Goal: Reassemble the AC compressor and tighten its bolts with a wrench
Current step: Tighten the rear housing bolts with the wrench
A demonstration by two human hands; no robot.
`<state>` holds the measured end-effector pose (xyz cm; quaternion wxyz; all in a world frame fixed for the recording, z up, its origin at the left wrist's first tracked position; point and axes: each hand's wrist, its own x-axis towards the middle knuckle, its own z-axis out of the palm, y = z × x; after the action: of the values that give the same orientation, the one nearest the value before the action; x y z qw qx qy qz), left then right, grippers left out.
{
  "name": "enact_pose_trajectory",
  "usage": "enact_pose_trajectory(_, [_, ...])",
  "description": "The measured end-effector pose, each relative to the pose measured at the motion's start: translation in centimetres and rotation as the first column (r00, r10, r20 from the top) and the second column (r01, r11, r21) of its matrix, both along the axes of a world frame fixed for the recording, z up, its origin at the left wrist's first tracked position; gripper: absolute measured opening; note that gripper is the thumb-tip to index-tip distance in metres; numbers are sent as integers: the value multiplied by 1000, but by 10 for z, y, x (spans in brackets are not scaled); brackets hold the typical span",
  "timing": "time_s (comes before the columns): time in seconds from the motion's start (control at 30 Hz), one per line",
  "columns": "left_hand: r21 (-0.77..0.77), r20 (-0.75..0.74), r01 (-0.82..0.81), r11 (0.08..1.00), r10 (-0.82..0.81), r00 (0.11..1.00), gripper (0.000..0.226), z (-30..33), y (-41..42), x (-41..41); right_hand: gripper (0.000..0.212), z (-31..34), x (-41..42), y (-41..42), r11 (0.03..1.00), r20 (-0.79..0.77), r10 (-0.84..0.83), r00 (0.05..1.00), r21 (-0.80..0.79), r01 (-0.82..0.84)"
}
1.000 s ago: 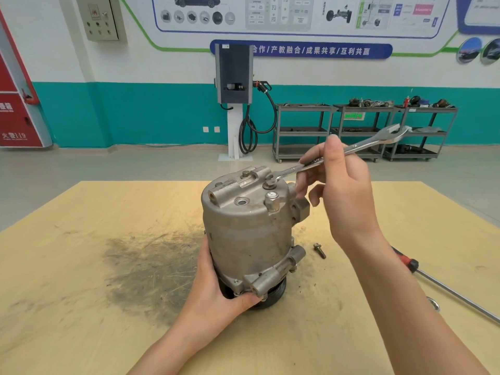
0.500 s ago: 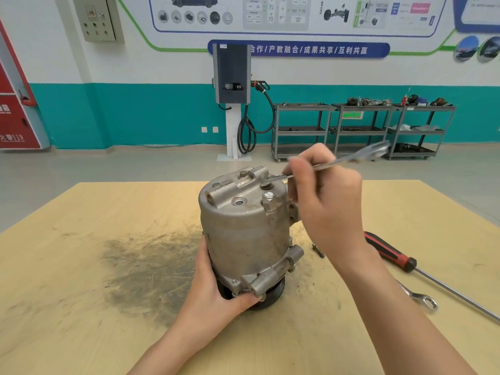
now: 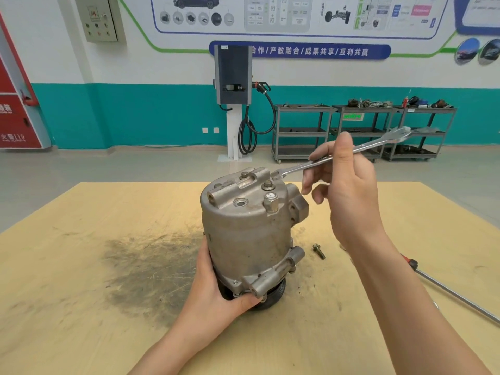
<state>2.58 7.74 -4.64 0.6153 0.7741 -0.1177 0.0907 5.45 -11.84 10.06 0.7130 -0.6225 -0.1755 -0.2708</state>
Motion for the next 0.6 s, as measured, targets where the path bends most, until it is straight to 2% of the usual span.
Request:
enact_pose_trajectory(0.17, [-2, -8, 0, 1000, 0, 1000, 127, 1, 0, -1, 45, -5, 10, -2, 990, -160, 127, 979, 76, -116])
enact_pose_trajectory(0.33, [-1, -9, -2, 1000, 2, 1000, 130, 0, 0, -1, 43, -7, 13, -3, 987, -161, 156, 975, 65, -147])
enact_pose_trajectory(0.43, [3, -10, -8, 1000, 8, 1000, 129, 1, 0, -1, 42, -9, 8, 2, 998, -34, 52, 998, -41, -53])
enact_pose_trajectory(0.5, [-3, -14, -7, 1000, 7, 1000, 124, 1, 0, -1, 40, -10, 3, 6, 989, 103, -52, 993, -134, 66])
enact_pose_trajectory(0.6, [-7, 2, 0, 1000, 0, 1000, 120, 1, -1, -1, 37, -10, -4, 12, 865, 407, -228, 885, -333, 376])
